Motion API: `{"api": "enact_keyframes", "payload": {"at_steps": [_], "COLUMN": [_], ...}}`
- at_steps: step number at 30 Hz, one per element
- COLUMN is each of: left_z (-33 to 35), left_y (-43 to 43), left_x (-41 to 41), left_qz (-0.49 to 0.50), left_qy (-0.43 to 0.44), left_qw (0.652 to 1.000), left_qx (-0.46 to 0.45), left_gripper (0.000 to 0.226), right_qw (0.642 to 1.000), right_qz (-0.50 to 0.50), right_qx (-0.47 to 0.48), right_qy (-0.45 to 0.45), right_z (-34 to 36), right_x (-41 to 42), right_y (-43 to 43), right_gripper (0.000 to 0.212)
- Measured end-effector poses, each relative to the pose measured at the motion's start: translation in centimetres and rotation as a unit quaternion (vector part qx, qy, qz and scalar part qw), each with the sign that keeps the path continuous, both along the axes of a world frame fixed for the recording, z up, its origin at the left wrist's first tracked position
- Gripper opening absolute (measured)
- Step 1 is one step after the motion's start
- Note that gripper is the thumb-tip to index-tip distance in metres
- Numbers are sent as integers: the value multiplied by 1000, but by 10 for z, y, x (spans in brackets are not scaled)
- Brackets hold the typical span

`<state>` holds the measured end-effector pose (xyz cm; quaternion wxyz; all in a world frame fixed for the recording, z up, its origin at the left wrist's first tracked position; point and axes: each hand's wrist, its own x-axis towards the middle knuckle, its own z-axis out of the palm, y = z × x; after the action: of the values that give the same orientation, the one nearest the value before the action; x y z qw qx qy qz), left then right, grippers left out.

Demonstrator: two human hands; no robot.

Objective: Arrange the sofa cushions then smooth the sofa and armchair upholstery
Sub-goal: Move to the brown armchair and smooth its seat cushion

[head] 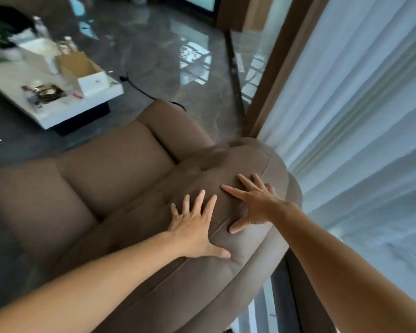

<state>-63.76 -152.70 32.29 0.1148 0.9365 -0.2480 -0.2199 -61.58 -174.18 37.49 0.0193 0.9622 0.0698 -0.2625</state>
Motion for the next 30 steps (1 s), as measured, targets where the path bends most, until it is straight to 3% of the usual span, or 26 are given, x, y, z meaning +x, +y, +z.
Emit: {"api": "enact_keyframes", "payload": {"at_steps": [3, 10, 17, 30], "left_z": [-1, 22, 20, -1], "left_y": [0, 4, 54, 208], "left_x": [-1, -19, -31, -82], "left_qz": [31, 81, 149, 84], "left_qy": [-15, 9, 66, 51], "left_qw": [999, 996, 986, 992], "left_qx": [-23, -22, -13, -85], "left_gripper": [145, 132, 119, 109], "right_qw": [997, 989, 994, 998], "right_qz": [81, 140, 95, -22], "right_qx": [11, 36, 27, -8], "right_qy": [16, -23, -44, -67], "right_z": [-12, -16, -20, -26], "right_x": [29, 20, 3, -97], "right_y": [0, -7, 18, 155], "right_gripper": [129, 135, 137, 137]}}
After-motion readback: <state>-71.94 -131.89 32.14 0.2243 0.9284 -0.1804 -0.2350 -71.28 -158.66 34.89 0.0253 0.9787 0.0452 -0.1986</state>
